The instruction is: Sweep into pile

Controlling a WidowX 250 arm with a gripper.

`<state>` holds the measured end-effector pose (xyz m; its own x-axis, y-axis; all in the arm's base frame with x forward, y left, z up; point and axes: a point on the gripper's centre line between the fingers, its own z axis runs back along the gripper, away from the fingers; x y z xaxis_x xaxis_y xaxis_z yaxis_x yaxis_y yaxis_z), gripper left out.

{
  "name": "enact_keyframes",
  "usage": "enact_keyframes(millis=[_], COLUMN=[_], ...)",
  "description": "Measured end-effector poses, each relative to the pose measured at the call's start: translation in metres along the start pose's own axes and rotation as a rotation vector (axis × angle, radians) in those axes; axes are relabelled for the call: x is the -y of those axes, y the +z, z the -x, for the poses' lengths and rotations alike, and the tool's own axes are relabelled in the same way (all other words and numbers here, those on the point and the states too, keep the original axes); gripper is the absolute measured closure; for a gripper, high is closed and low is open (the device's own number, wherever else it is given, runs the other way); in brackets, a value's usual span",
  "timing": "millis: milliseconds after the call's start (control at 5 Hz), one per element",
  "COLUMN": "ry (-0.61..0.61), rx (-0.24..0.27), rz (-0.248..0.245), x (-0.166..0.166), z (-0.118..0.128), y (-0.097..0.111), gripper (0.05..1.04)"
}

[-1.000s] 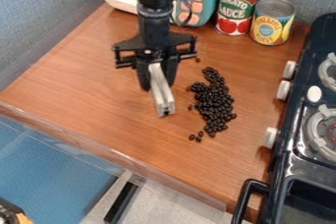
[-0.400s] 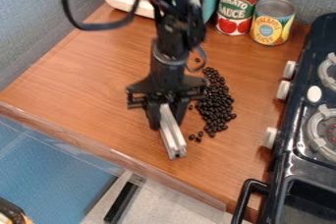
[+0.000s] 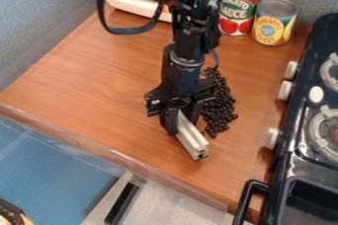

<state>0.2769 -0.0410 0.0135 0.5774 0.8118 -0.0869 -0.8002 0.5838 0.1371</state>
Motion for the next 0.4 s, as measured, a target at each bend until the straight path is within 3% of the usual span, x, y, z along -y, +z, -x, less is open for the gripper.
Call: enact_keyframes(millis=[200, 400], ry=[0.053, 0.061], rx=[-0.048, -0.049], rz=[-0.036, -0.063], x=[0.0001, -0.0088], z=[0.0030, 0.0070], y=[-0.0034, -0.0086], gripper=[0.699, 0.699])
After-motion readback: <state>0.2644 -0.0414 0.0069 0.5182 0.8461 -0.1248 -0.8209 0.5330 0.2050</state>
